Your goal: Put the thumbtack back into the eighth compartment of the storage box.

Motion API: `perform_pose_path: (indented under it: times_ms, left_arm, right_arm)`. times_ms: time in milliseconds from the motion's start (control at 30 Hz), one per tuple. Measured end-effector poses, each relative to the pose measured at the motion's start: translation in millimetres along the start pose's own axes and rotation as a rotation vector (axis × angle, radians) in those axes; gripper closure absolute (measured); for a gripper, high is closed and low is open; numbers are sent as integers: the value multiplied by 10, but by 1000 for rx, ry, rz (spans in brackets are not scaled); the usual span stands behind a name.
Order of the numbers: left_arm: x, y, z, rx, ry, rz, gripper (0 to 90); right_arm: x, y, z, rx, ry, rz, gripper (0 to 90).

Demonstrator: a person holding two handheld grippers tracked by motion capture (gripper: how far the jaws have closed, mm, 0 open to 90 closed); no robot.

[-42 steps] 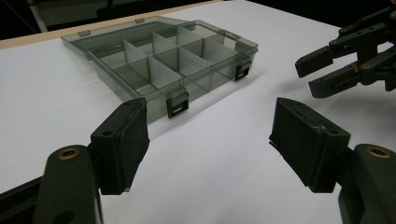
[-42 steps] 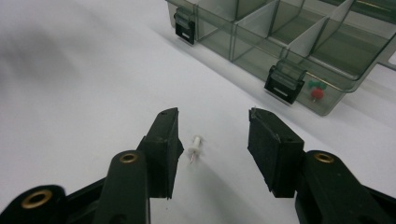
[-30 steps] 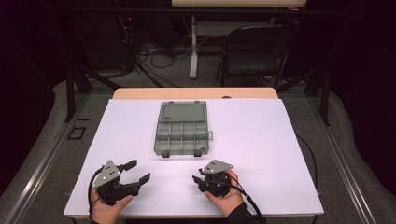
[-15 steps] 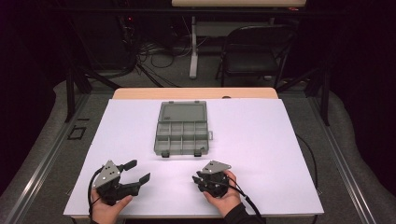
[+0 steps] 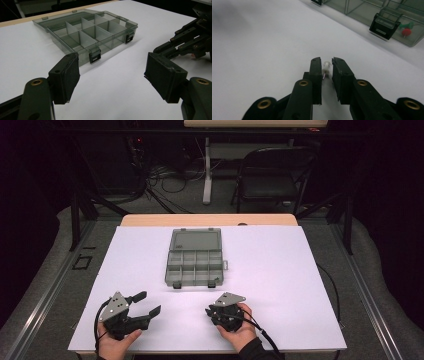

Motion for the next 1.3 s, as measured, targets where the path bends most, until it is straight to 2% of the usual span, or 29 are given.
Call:
perform_pose_path:
  times_ms: [333,1100,1300]
  left_arm:
    - [-2,1,0,0,1,0,274]
    - [5,1,2,3,-3,0,274]
    - [7,1,3,2,-4,0,274]
  right_arm:
    - [6,11,13,14,-13,-2,892]
    - [-9,20,9,37,-15,-14,900]
    - [-30,27,-10,49,1,-21,900]
Point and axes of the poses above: each handheld gripper's, and its own axes: x roughly forward along the jaws, z roughly out of its underside, y roughly to its right, the point moved 4 cm from there along x, roughly forward along the jaws, and after that the axes turned 15 degrees about -x, right-handed, at the moved point
